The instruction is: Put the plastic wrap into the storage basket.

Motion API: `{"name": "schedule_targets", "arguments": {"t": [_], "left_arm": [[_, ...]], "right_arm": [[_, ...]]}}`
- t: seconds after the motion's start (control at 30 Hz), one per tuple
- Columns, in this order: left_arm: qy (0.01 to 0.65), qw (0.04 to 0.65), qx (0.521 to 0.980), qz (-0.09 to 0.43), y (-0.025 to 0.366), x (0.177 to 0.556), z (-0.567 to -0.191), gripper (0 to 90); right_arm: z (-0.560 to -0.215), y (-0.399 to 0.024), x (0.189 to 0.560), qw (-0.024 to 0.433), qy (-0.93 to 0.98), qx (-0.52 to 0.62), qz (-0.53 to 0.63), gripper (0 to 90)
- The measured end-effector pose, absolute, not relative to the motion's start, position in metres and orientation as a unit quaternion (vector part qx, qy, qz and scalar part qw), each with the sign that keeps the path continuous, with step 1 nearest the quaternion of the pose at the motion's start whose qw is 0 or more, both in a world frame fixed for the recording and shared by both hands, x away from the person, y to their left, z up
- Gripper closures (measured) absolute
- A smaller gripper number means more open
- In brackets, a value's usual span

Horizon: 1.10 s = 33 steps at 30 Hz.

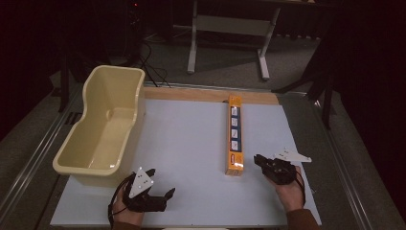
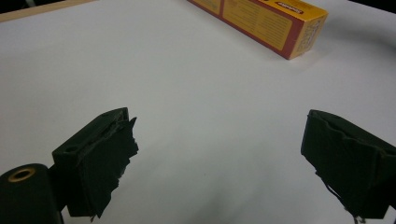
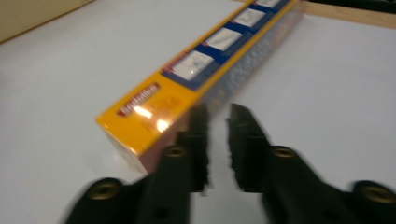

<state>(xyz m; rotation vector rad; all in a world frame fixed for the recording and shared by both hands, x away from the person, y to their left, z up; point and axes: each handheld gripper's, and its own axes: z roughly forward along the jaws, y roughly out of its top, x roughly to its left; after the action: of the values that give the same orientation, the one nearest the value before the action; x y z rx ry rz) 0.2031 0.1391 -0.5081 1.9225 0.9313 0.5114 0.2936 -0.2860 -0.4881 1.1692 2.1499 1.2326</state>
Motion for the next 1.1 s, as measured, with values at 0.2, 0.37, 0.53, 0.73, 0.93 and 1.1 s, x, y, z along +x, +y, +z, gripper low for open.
{"name": "schedule_targets", "arguments": {"t": [0.2,0.37,0.53,0.73,0.93,1.1], "left_arm": [[0.381,0.457,0.777,0.208,0.141,0.203,-0.508,11.3],[0.380,0.454,0.778,0.208,0.140,0.203,-0.508,12.4],[0.381,0.454,0.779,0.208,0.140,0.203,-0.508,13.2],[0.380,0.451,0.781,0.207,0.139,0.203,-0.509,14.6],[0.379,0.451,0.781,0.207,0.139,0.203,-0.509,14.8],[0.379,0.451,0.781,0.207,0.139,0.202,-0.509,14.8]], "right_arm": [[-0.485,-0.259,0.306,0.193,0.784,0.399,0.434,90.0],[-0.482,-0.234,0.317,0.183,0.798,0.385,0.425,90.0],[-0.483,-0.209,0.327,0.176,0.816,0.366,0.412,90.0],[-0.489,-0.190,0.335,0.162,0.831,0.358,0.395,90.0],[-0.501,-0.178,0.336,0.152,0.857,0.338,0.358,90.0],[-0.500,-0.176,0.333,0.147,0.869,0.331,0.336,90.0]]}}
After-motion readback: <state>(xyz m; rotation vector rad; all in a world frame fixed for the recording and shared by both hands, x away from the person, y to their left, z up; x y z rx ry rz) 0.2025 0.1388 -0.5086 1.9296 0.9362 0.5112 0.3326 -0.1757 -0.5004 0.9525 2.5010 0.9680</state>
